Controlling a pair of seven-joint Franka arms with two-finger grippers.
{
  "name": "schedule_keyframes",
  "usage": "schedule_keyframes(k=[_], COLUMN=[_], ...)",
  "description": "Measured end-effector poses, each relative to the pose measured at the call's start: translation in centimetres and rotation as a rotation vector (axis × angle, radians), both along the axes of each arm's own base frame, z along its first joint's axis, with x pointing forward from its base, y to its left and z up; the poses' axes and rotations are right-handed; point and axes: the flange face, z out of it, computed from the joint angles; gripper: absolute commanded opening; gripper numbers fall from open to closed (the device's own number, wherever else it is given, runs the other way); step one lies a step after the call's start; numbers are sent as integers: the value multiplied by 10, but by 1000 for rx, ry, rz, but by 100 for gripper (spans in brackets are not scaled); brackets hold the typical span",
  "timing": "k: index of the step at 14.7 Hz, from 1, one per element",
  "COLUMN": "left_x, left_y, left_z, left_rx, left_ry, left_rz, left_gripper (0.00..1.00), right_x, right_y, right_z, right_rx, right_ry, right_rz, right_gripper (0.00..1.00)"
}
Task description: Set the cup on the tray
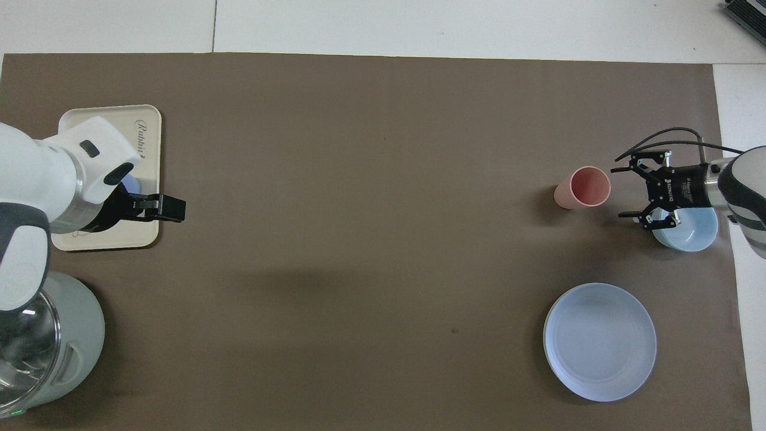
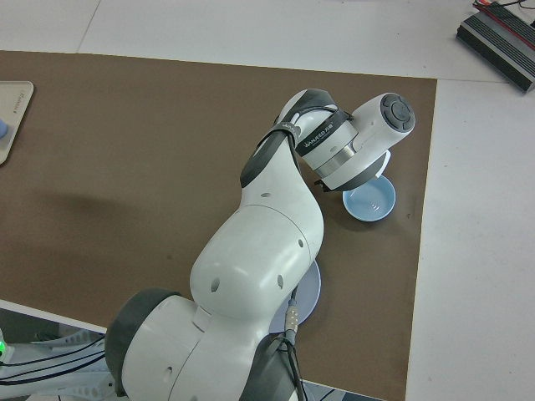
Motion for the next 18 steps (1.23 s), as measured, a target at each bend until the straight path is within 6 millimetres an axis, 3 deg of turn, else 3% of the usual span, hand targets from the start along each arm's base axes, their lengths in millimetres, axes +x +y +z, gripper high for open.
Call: schedule_keyframes(k=[4, 8, 10, 15, 16, 18], left_x=[1, 5, 5, -2, -4, -5], left_y=[27, 26, 28, 23, 22, 21], left_z=[36, 35, 35, 38, 42, 46], left_rx=[1, 2, 2, 6, 7, 8], left_ry=[-12, -1, -1, 49, 57, 59], left_rz=[-2, -14, -11, -20, -21, -25], left_gripper=[100, 100, 100, 100, 100, 100], right_x=[-6, -17, -24, -36, -42, -51], right_y=[7, 22, 47, 149, 161, 167], right_z=[44, 104, 134, 189, 203, 230], right_rx=[-179, -324, -348, -394, -396, -395], right_ry=[-56, -93, -112, -101, -95, -94], right_rz=[299, 515, 578, 798, 821, 831], right_gripper=[99, 99, 99, 99, 99, 99])
